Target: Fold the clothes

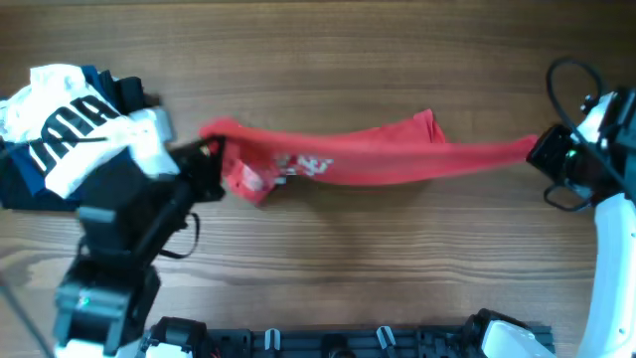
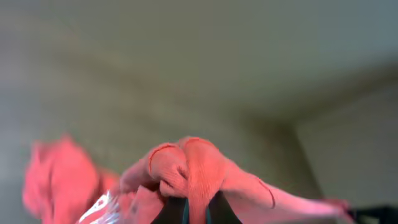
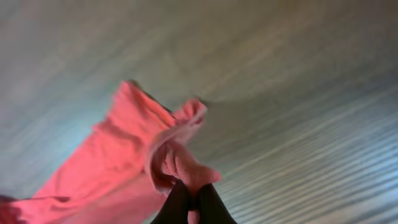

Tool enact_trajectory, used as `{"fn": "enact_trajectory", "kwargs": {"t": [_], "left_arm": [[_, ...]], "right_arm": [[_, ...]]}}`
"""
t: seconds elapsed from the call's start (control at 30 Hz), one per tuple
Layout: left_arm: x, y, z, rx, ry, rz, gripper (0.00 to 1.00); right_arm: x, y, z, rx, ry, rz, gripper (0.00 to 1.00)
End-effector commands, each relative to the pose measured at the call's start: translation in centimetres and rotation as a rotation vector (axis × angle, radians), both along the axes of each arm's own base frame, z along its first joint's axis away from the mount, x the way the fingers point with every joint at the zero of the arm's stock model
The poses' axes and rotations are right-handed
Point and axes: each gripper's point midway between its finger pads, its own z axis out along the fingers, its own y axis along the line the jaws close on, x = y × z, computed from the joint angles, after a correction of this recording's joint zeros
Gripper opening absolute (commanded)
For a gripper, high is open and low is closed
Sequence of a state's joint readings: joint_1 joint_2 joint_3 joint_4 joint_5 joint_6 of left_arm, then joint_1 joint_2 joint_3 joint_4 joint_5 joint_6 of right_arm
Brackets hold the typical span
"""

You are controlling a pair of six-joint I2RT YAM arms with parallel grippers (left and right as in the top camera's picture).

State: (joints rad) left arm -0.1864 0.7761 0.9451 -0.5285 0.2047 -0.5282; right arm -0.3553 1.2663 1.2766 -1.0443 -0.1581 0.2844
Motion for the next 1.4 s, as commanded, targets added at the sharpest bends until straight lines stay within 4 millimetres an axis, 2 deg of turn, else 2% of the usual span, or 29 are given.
{"fn": "enact_trajectory", "kwargs": {"t": [0.0, 0.07, 0.1, 0.17, 0.27, 0.33, 0.4, 0.5, 0.6, 0.67, 0.73, 0.83, 0.97, 1.0, 1.07, 1.13, 1.23, 1.3, 1.37], "left_arm": [[-0.6, 3.5, 10.1, 0.065, -0.273, 0.15, 0.04], [-1.1, 3.7, 12.6, 0.061, -0.323, 0.15, 0.04], [-1.6, 3.6, 13.8, 0.084, -0.353, 0.137, 0.04], [-2.3, 3.7, 15.2, 0.114, -0.372, 0.133, 0.04], [-3.1, 3.9, 16.0, 0.167, -0.364, 0.125, 0.04], [-3.4, 4.1, 15.6, 0.183, -0.329, 0.129, 0.04], [-3.6, 4.0, 14.3, 0.185, -0.277, 0.113, 0.04], [-3.4, 3.9, 11.8, 0.205, -0.174, 0.101, 0.04], [-2.1, 3.8, 9.9, 0.221, -0.096, 0.091, 0.04], [-0.5, 3.5, 8.5, 0.232, -0.041, 0.085, 0.04], [1.7, 3.2, 7.2, 0.243, 0.004, 0.078, 0.04], [7.0, 2.5, 5.3, 0.247, 0.027, 0.075, 0.04], [13.7, 2.0, 5.0, 0.223, -0.048, 0.088, 0.04], [17.0, 2.0, 7.1, 0.166, -0.118, 0.08, 0.04], [18.1, 2.7, 10.0, 0.146, -0.18, 0.094, 0.04], [18.6, 3.6, 13.9, 0.136, -0.263, 0.118, 0.04], [17.8, 4.8, 19.8, 0.13, -0.382, 0.153, 0.04], [16.6, 5.3, 22.1, 0.135, -0.413, 0.157, 0.04], [15.8, 4.7, 21.7, 0.135, -0.374, 0.121, 0.04]], "right_arm": [[1.6, -0.4, 7.2, -0.059, -0.172, 0.021, 0.04], [1.6, -0.8, 9.9, -0.088, -0.224, 0.005, 0.04], [1.4, -1.2, 11.8, -0.109, -0.257, -0.027, 0.04], [1.0, -1.8, 14.9, -0.159, -0.31, -0.056, 0.04], [0.0, -2.5, 18.2, -0.224, -0.362, -0.1, 0.04], [-0.4, -2.6, 19.1, -0.241, -0.373, -0.107, 0.04], [-0.8, -2.6, 18.6, -0.239, -0.345, -0.107, 0.04], [-1.0, -2.7, 16.6, -0.225, -0.259, -0.108, 0.04], [-0.2, -3.0, 14.5, -0.214, -0.179, -0.083, 0.04], [0.6, -3.3, 12.6, -0.191, -0.111, -0.076, 0.04], [2.0, -3.2, 10.5, -0.161, -0.055, -0.032, 0.04], [5.1, -3.2, 7.9, -0.097, -0.025, 0.015, 0.04], [9.3, -3.6, 6.7, -0.051, -0.087, 0.024, 0.04], [11.0, -3.8, 8.8, -0.041, -0.192, 0.002, 0.04], [11.8, -4.1, 11.6, -0.076, -0.283, 0.003, 0.04], [12.3, -4.4, 15.4, -0.117, -0.382, 0.002, 0.04], [12.1, -4.8, 19.9, -0.175, -0.485, -0.015, 0.04], [11.9, -4.8, 20.9, -0.188, -0.503, -0.019, 0.04], [11.4, -5.0, 20.2, -0.193, -0.467, -0.032, 0.04]]}}
